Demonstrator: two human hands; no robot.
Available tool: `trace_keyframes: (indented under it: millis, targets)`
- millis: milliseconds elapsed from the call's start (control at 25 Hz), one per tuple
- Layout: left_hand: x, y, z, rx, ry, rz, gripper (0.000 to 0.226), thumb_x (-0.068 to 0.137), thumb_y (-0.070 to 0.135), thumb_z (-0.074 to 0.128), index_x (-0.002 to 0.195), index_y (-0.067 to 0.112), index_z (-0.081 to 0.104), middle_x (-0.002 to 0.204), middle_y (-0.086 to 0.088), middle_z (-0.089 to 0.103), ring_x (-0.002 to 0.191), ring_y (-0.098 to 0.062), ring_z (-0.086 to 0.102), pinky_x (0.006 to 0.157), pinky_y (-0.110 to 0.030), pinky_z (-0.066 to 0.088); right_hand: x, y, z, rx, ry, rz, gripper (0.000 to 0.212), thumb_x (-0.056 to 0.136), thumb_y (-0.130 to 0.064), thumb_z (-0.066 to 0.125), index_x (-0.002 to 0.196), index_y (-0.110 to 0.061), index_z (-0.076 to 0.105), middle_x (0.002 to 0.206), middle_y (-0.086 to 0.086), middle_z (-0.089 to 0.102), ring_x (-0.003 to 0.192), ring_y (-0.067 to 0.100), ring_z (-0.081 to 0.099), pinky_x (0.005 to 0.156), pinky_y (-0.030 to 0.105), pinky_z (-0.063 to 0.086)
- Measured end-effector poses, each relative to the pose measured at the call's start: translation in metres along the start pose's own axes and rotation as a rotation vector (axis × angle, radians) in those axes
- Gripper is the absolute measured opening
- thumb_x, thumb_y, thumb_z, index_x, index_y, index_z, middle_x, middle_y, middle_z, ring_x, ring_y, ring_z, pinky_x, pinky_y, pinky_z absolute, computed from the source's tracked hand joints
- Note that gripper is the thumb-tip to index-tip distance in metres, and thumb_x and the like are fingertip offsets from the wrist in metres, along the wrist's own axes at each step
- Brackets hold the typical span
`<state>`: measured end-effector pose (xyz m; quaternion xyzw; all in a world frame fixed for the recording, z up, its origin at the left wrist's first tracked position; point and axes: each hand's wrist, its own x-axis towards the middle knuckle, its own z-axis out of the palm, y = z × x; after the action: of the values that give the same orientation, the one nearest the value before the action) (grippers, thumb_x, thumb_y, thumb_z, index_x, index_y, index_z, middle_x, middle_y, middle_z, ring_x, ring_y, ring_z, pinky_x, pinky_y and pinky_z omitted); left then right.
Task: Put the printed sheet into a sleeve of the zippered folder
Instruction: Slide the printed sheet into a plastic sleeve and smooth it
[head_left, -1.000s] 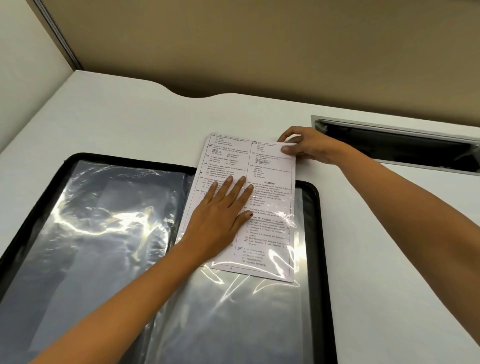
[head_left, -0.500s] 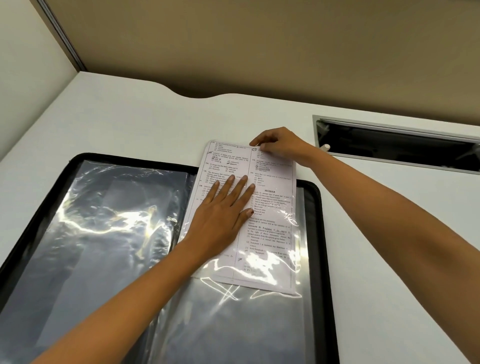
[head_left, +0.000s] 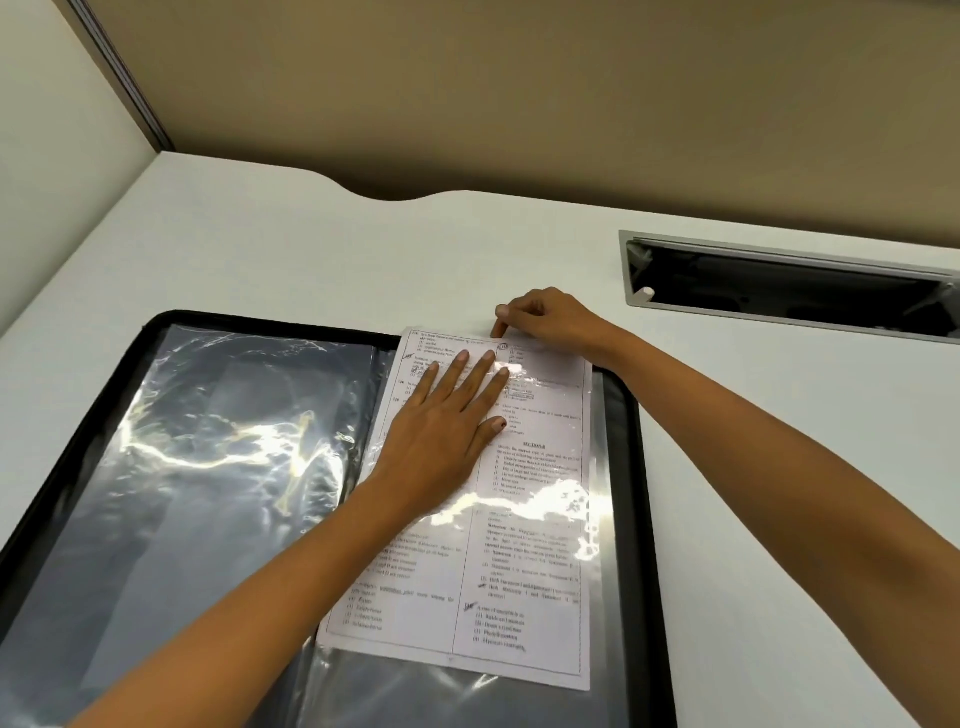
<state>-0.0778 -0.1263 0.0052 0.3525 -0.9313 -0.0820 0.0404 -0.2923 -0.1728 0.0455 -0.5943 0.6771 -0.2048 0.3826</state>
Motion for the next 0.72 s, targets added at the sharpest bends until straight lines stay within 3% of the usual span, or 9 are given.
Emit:
trace_keyframes:
  millis: [120,200,280,440,520,720]
  targets:
    - [0.001,0.000,0.001,0.008,-0.002,-0.002,0.060,0.097,0.050,0.002,0.152,0.027,-0.003,0.160,0.005,-0.006,0.147,-0.015,-0.012,0.121,-0.039,-0.002,-0.006,-0.004,0.002,-0.044,0.017,-0.030,0.032,0.092,-0.048,0.051,0.077,-0.032,0.074,0.076,-0.016,0.064,0.066,0.004,0.053,0.064,0.018,0.034]
    - [0.001,0.000,0.001,0.006,0.002,-0.003,0.059,0.097,0.050,0.003,0.152,0.027,-0.001,0.160,0.005,-0.006,0.147,-0.015,-0.011,0.121,-0.039,-0.002,-0.009,-0.006,0.004,-0.089,0.036,-0.043,0.033,0.092,-0.049,0.050,0.068,-0.039,0.070,0.092,0.011,0.069,0.077,0.023,0.060,0.066,0.025,0.038]
    - [0.001,0.000,0.002,0.011,0.010,-0.001,0.059,0.098,0.049,0.004,0.152,0.027,0.000,0.160,0.004,-0.006,0.147,-0.015,-0.010,0.121,-0.039,-0.002,-0.012,-0.008,0.006,-0.099,0.056,-0.048,0.034,0.092,-0.049,0.049,0.063,-0.043,0.067,0.099,0.021,0.066,0.083,0.030,0.060,0.068,0.029,0.040]
    - [0.001,-0.001,0.003,0.020,0.021,-0.008,0.060,0.097,0.050,0.002,0.152,0.026,0.001,0.160,0.003,-0.007,0.147,-0.016,-0.009,0.121,-0.039,-0.002,-0.019,-0.008,0.012,-0.084,0.154,-0.122,0.029,0.093,-0.040,0.053,0.080,-0.028,0.075,0.080,0.003,0.060,0.070,0.010,0.052,0.071,0.028,0.038]
    - [0.001,-0.001,0.005,0.023,0.030,-0.004,0.060,0.098,0.050,0.004,0.152,0.025,0.001,0.160,0.004,-0.008,0.147,-0.016,-0.009,0.121,-0.039,-0.001,-0.023,-0.008,0.018,-0.090,0.203,-0.135,0.029,0.094,-0.038,0.054,0.085,-0.021,0.076,0.082,-0.004,0.054,0.073,0.005,0.049,0.074,0.029,0.040]
    - [0.003,-0.001,0.008,-0.031,0.041,-0.042,0.071,0.096,0.057,0.007,0.151,0.017,-0.011,0.160,0.003,-0.009,0.147,-0.012,-0.008,0.122,-0.036,0.000,-0.027,-0.012,0.026,-0.071,0.255,-0.072,0.032,0.093,-0.041,0.054,0.085,-0.020,0.076,0.092,-0.004,0.048,0.090,0.010,0.048,0.097,0.048,0.041]
